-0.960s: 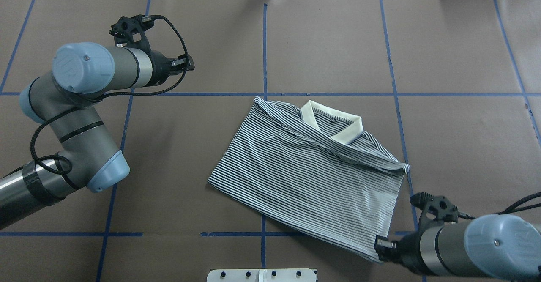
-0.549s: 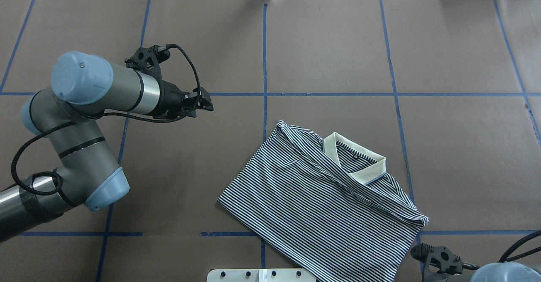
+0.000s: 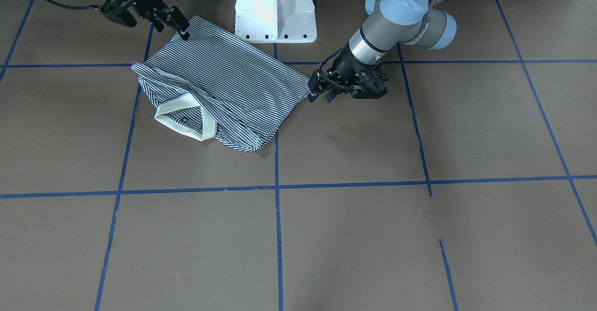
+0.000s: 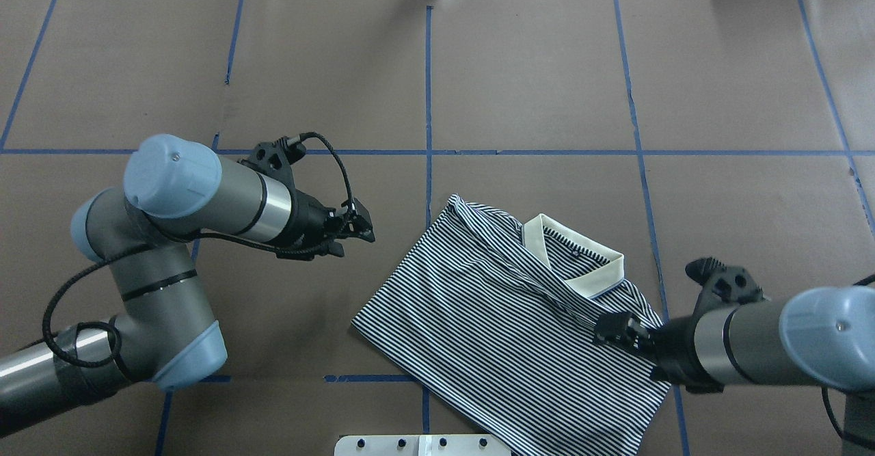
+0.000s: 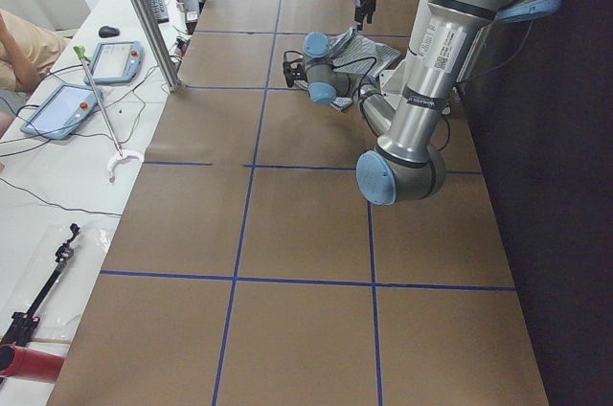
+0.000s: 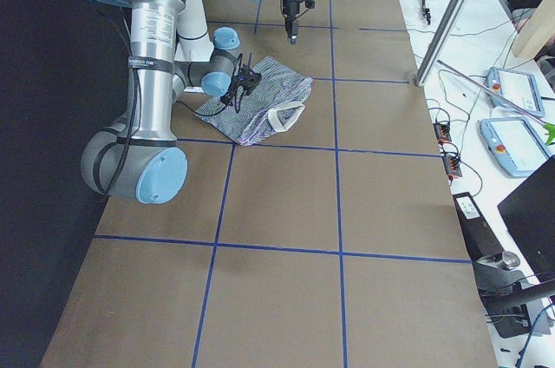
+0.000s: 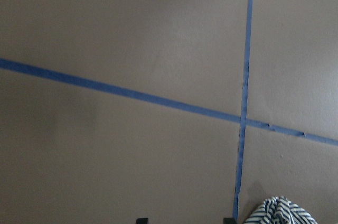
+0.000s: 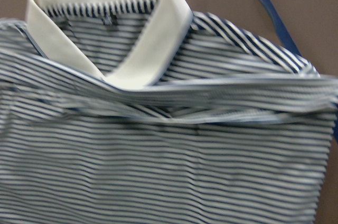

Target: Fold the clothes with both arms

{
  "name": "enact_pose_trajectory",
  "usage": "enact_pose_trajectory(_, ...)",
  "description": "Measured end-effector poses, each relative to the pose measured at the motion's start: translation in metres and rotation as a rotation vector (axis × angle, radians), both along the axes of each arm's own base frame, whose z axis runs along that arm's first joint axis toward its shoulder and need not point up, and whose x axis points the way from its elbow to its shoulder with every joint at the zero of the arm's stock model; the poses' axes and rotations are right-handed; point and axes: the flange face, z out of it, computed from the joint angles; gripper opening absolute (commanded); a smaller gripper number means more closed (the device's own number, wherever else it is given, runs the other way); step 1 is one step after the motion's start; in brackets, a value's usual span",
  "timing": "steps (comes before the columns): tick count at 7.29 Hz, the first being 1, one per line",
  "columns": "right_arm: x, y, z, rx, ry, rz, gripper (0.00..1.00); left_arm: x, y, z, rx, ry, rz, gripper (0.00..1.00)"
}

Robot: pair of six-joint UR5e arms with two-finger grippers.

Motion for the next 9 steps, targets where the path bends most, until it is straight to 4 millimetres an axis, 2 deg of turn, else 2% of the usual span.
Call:
enact_pose_trajectory(1, 0.005, -0.04, 0.001, 0.041, -0.002, 0.044, 1.0, 0.021, 0.024, 0.005, -0.045, -0.023, -0.003, 0.62)
enact_pose_trajectory(2, 0.001, -0.072, 0.002, 0.073, 0.002, 0.064, 1.0, 0.036, 0.04, 0.012, -0.059, -0.065, -0.029, 0.61)
enact_pose_trajectory(3, -0.005, -0.093, 0.001, 0.094, 0.005, 0.074, 1.0, 0.045, 0.05, 0.017, -0.066, -0.106, -0.045, 0.61)
enact_pose_trajectory(4, -0.008, -0.103, 0.0, 0.104, 0.004, 0.079, 1.0, 0.049, 0.055, 0.021, -0.073, -0.142, -0.052, 0.61)
enact_pose_trajectory(7, -0.01, -0.108, -0.002, 0.111, 0.002, 0.083, 1.0, 0.059, 0.067, 0.029, -0.091, -0.214, -0.04, 0.59)
enact_pose_trajectory(8, -0.009, -0.11, -0.003, 0.112, 0.001, 0.086, 1.0, 0.064, 0.075, 0.028, -0.089, -0.216, -0.026, 0.39)
enact_pose_trajectory(9, -0.008, -0.111, -0.005, 0.113, -0.002, 0.09, 1.0, 0.065, 0.079, 0.025, -0.087, -0.212, -0.019, 0.0)
